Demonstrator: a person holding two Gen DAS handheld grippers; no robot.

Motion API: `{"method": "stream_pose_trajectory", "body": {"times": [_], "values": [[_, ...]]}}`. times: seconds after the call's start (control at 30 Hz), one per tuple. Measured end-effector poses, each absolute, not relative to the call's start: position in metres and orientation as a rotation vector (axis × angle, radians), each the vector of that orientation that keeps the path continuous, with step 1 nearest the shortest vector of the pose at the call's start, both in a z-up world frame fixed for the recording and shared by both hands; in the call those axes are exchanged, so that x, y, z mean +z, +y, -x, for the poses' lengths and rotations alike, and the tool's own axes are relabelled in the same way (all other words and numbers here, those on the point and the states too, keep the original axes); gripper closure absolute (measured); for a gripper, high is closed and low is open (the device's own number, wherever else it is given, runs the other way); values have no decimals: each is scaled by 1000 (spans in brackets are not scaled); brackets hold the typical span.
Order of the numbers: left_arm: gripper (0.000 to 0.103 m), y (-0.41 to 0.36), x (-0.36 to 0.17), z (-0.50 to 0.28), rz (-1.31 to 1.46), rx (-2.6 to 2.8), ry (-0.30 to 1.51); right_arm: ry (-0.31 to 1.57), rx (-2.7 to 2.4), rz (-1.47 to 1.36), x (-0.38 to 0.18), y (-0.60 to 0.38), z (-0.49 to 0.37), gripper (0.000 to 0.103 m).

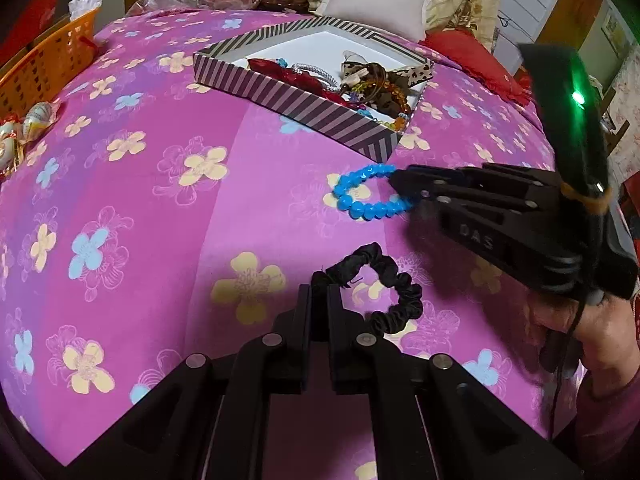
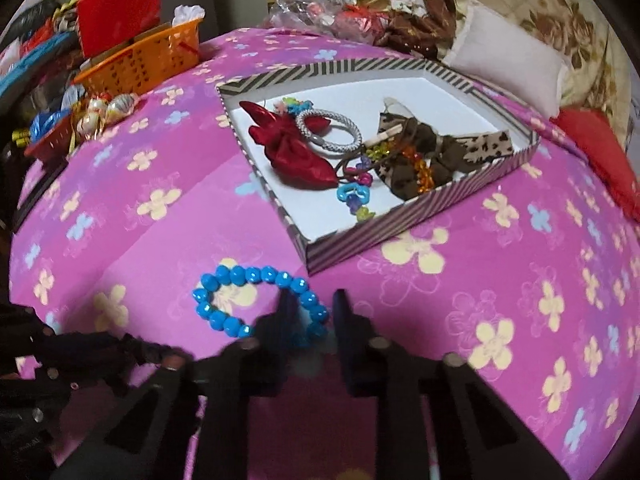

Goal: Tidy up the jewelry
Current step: 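Grasp the black scrunchie with the left gripper while the right grasps the blue beaded bracelet, then carry the black scrunchie with the left gripper while the right carries the blue bracelet into the tray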

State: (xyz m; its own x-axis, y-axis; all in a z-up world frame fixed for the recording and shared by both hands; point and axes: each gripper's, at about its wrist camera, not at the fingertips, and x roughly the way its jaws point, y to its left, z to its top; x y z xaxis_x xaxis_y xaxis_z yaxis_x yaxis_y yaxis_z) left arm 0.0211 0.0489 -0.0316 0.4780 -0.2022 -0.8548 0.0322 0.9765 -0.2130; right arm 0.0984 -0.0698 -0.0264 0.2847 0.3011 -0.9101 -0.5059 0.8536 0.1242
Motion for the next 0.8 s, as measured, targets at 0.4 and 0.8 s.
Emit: {"method": "stream_pose_trajectory", "body": {"times": [0.4,0.8], "values": [[103,47,-18,-23,183,-150,1024,1059,529,156,11,-105,-78,95],[103,43,23,-26,142,-180,928,959,511,155,59,-115,-80,95]]}}
